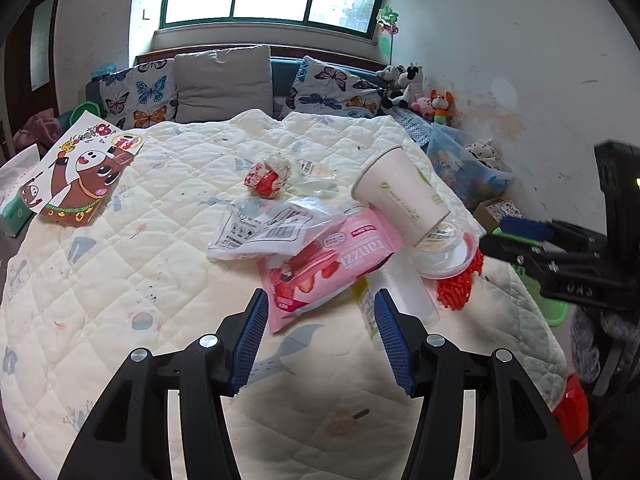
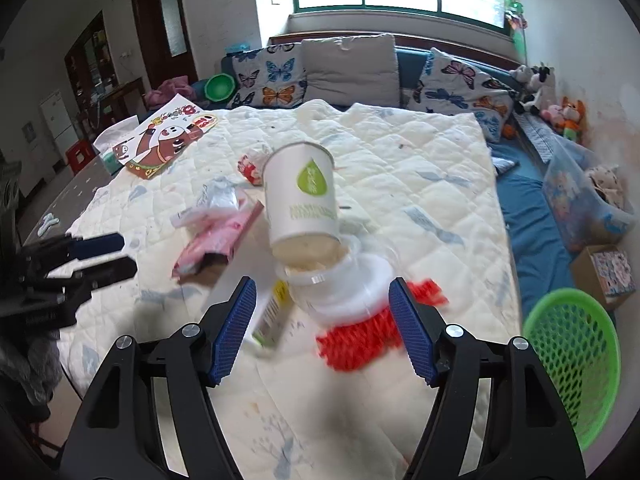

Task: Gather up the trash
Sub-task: 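Grasp the white paper cup with the right tool while the left tool grasps the clear plastic bag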

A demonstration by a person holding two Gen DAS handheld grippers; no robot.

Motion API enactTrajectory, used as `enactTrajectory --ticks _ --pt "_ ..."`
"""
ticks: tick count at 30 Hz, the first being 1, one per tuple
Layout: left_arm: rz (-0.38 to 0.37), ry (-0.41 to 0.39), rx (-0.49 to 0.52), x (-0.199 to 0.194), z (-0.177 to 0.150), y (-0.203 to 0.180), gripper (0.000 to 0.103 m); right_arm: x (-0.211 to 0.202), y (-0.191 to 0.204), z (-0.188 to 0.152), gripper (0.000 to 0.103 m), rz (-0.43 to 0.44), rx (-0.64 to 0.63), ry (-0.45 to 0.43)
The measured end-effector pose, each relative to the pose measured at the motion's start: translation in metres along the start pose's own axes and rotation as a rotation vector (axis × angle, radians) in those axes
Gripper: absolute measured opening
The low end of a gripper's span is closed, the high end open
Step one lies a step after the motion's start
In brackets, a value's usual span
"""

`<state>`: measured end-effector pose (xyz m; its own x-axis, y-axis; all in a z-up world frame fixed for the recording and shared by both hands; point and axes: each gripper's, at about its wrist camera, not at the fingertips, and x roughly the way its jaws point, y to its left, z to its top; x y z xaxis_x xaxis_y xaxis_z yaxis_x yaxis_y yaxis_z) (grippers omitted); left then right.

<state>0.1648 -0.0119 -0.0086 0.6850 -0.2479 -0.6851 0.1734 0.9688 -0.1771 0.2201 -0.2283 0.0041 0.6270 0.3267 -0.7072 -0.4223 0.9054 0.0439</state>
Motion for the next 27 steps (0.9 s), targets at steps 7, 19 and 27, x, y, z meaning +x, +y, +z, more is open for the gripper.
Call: enactTrajectory --ticks 7,19,27 --pt "0.023 0.008 -0.025 0.012 0.009 0.018 0.054 0.040 0.009 0.028 0.069 0.003 -0.011 0.029" --pt "0.046 0.039 0.052 0.054 0.032 0.019 0.054 0.074 0.002 0.040 0.069 -0.008 0.006 0.085" --pt "0.042 0.064 0.102 0.077 0.038 0.018 0.049 0.079 0.004 0.037 0.058 0.007 -0.008 0.101"
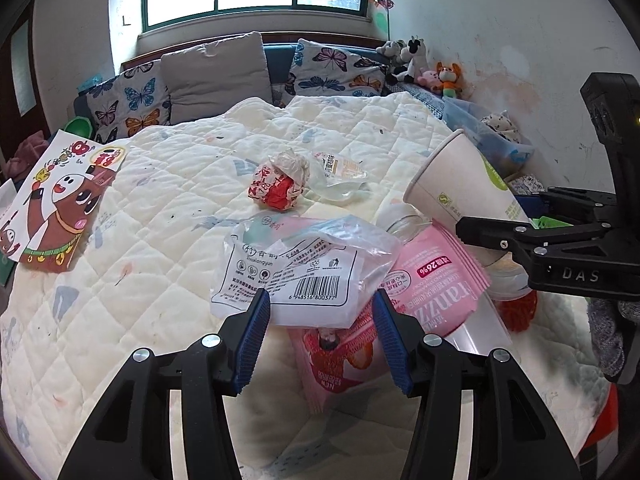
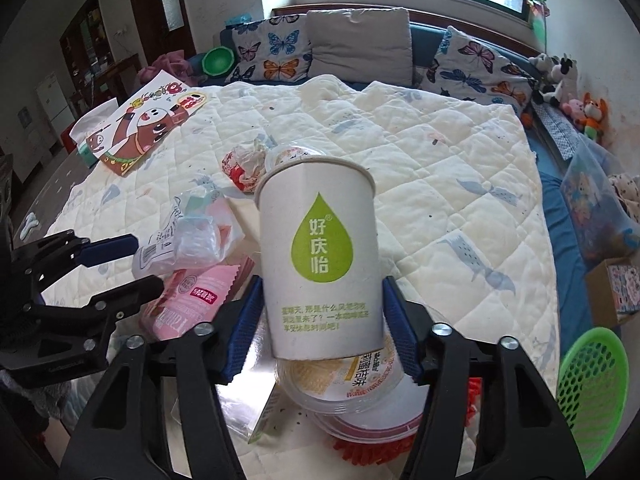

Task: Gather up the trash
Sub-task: 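Grasp the white paper cup with the right tool while the left tool grasps the clear plastic bag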

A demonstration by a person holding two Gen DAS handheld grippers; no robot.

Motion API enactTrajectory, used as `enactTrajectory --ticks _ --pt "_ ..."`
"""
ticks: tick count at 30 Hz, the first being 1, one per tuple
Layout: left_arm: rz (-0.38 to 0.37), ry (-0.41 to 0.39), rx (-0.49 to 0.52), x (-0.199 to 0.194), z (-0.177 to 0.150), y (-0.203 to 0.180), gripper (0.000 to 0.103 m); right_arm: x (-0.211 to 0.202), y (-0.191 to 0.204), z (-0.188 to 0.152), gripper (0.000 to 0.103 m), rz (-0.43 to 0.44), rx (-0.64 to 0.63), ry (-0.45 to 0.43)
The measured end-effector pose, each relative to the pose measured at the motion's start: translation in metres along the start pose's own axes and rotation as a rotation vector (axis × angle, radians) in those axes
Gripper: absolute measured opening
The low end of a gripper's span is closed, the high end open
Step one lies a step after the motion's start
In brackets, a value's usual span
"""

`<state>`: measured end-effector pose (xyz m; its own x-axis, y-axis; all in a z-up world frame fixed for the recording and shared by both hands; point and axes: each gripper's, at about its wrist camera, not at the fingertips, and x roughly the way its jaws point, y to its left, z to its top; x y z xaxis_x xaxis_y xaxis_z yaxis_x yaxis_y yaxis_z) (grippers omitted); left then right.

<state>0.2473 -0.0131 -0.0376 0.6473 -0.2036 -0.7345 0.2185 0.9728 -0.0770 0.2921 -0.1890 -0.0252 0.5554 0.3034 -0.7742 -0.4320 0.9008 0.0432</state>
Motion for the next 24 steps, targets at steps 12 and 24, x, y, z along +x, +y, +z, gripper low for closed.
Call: enactTrajectory --ticks 12,24 --pt "-0.050 -0.002 0.025 0.001 0.002 -0.004 0.007 -0.030 0.002 -0.005 0.058 0.015 0.007 -0.066" --pt "-0.058 -0.074 0.023 -0.040 0.003 -0.014 0.002 -0.081 -0.012 -0.030 0.058 0.001 0.049 -0.145"
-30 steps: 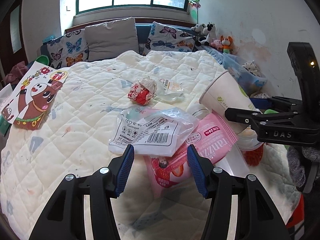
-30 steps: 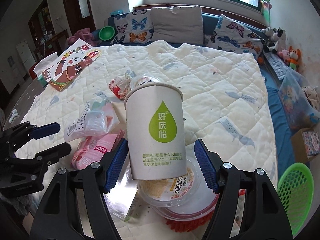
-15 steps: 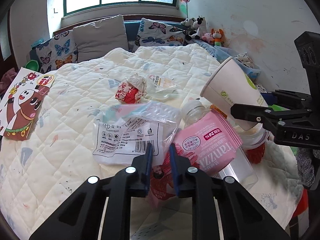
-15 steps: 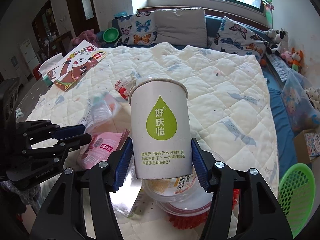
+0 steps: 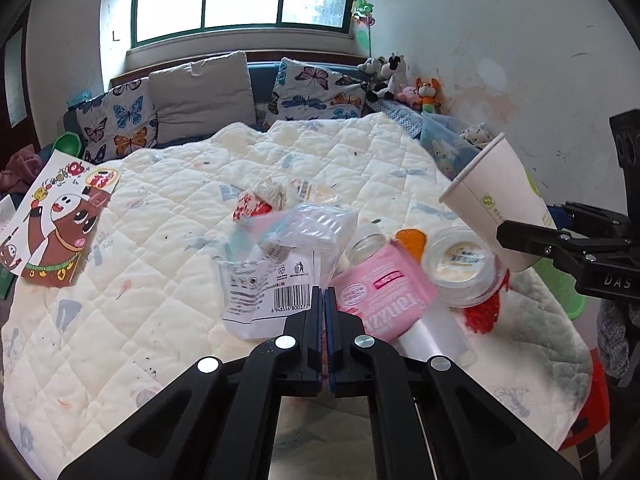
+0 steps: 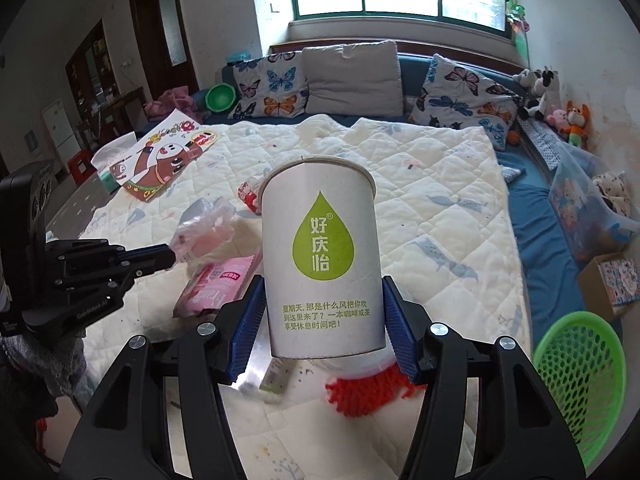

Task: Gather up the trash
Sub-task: 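Carry the paper cup over the green basket and open the right tool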

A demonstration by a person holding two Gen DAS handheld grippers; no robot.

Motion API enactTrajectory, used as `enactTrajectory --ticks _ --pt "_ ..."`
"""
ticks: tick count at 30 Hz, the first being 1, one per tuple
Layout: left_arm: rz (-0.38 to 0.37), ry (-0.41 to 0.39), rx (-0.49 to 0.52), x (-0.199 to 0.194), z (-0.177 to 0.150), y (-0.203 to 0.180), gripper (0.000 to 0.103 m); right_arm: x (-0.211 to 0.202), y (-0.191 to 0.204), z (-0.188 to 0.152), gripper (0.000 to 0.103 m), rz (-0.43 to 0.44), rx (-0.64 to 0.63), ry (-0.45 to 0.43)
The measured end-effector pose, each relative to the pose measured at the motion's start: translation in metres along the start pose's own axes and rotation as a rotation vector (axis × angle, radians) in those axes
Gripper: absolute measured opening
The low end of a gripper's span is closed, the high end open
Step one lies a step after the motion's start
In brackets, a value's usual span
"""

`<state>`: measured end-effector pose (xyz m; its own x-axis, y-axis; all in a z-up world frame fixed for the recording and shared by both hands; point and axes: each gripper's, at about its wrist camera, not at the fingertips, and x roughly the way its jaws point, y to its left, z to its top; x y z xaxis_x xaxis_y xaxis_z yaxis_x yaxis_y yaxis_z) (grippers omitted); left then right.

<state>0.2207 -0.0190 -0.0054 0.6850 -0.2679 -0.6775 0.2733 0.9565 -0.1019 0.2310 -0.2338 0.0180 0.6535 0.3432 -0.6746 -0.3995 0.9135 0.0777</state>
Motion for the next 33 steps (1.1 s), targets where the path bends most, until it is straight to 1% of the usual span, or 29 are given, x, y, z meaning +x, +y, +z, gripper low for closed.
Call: enactTrajectory --ticks 7,13,16,24,33 --pt "-0.063 -0.054 0.048 -0.025 0.011 -0.035 0.001 -0.032 -0.028 -0.023 0.058 -0.059 0.050 -0.032" --pt "-0.117 -0.078 0.088 -0.034 0.020 -0.070 0.001 -0.056 -0.066 -0.049 0.058 -0.132 0.119 -0.034" --pt "-0.161 -0.080 0.100 -0.035 0.025 -0.085 0.001 -0.064 -0.083 -0.062 0.058 -0.170 0.152 -0.031" --pt "-0.245 -0.079 0.159 -0.034 0.032 -0.133 0.001 -0.080 -0.128 -0.101 0.058 -0.269 0.245 0.004" --pt "-0.322 -0.074 0.225 -0.029 0.035 -0.186 0.001 -0.092 -0.168 -0.140 0.058 -0.342 0.324 0.036"
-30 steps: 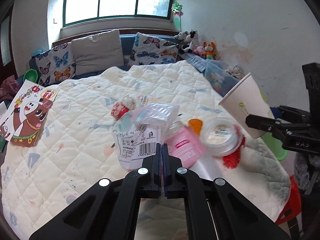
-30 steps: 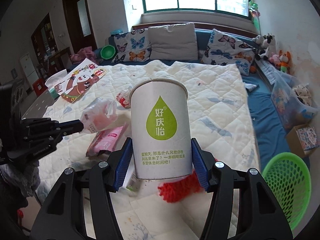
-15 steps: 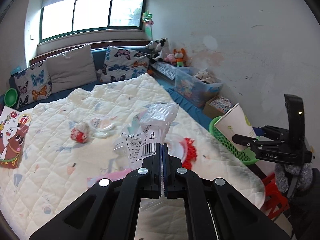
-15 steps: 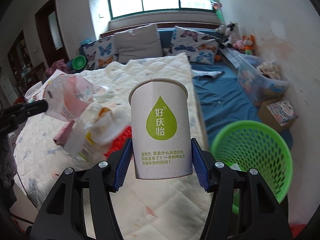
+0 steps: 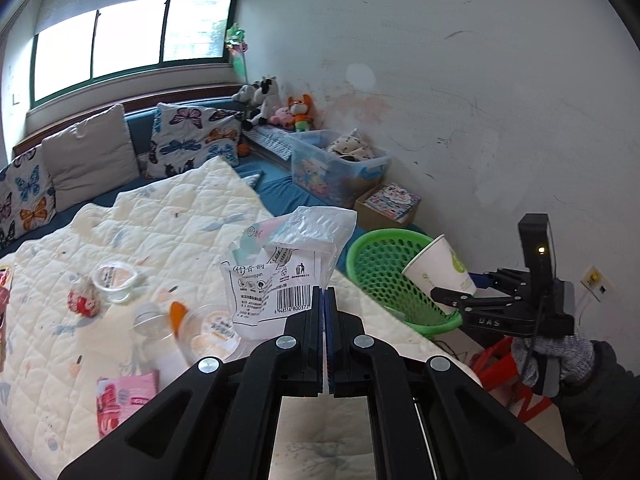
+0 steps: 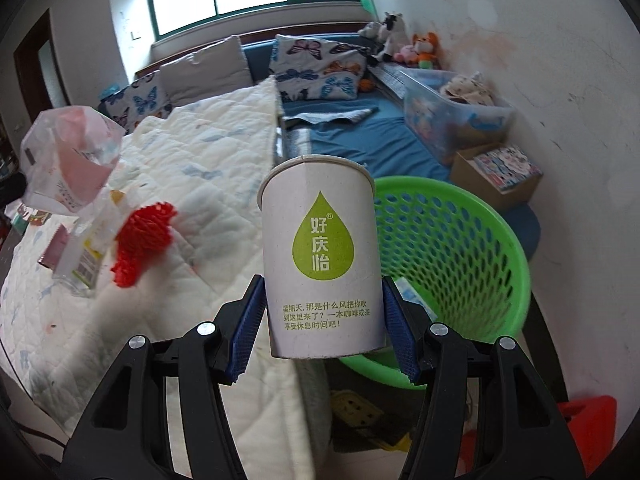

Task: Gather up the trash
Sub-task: 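Carry the paper cup over the green basket and open the right tool, then carry the plastic bag over the green basket and open the left tool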

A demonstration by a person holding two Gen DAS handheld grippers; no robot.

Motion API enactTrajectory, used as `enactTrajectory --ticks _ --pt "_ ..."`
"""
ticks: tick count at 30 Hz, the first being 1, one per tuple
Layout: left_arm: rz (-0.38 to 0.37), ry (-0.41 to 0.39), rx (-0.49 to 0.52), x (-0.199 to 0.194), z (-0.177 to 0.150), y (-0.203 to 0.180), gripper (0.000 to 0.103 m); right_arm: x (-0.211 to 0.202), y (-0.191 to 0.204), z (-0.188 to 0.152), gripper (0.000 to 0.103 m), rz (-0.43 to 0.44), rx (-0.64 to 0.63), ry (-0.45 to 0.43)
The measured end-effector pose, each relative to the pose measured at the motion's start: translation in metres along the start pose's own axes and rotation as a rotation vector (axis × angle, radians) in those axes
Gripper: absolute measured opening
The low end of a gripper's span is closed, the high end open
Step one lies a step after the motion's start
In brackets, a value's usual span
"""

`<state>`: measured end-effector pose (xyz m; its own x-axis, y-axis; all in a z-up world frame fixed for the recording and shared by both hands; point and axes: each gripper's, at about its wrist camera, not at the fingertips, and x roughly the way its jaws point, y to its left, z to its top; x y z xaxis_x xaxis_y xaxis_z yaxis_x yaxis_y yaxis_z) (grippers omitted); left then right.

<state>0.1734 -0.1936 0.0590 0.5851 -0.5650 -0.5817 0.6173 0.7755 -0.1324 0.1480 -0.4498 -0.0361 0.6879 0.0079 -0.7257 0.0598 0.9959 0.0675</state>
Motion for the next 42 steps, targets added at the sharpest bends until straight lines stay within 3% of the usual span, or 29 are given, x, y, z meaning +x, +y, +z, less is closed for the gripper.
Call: enactTrajectory --ticks 18,21,42 --pt "-0.152 0.023 0.070 0.049 0.034 -0.073 0.001 0.024 -0.055 -0.013 0.059 -0.066 0.084 0.038" --pt "-0.167 0.039 0.073 0.062 0.036 -0.078 0.001 0.024 -0.060 -0.013 0.063 -0.080 0.092 0.037" --pt "-0.221 0.160 0.076 0.159 0.025 -0.108 0.002 -0.013 -0.064 -0.033 0.064 -0.060 0.074 -0.013"
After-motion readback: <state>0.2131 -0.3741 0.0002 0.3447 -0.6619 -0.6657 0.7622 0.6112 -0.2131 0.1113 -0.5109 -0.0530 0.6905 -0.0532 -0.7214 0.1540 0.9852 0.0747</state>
